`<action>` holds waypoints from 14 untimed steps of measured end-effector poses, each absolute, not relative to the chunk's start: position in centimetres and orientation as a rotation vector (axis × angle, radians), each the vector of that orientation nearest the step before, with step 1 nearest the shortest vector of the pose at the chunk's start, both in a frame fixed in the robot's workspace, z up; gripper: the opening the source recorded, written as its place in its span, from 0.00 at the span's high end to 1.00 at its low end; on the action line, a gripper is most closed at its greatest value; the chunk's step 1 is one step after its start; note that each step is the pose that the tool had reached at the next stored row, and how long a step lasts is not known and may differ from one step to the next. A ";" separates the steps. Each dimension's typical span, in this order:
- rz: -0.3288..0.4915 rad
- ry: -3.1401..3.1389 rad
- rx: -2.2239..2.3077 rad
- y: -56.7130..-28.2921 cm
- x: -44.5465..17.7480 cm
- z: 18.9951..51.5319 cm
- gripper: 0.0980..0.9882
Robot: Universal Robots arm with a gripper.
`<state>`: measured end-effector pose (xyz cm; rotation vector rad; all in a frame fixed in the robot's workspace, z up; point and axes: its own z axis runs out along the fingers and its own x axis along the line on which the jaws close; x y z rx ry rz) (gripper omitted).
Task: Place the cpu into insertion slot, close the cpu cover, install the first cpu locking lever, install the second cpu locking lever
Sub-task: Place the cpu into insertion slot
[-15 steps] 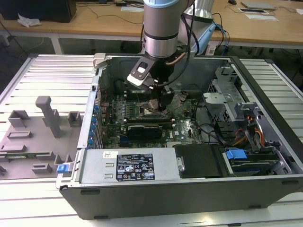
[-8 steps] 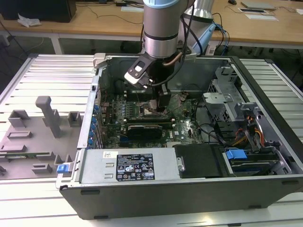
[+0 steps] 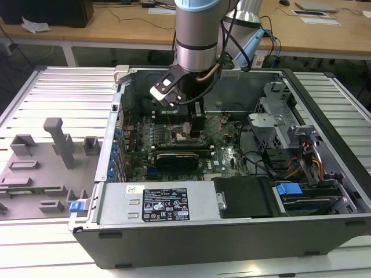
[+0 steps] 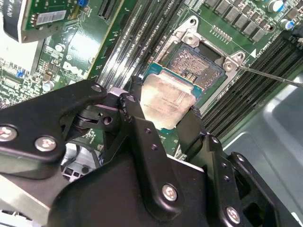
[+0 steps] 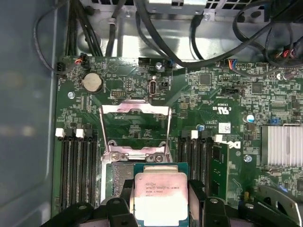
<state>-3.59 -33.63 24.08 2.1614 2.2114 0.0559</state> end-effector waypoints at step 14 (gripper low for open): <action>0.056 2.210 2.163 -32.6 -4.4 22.8 0.50</action>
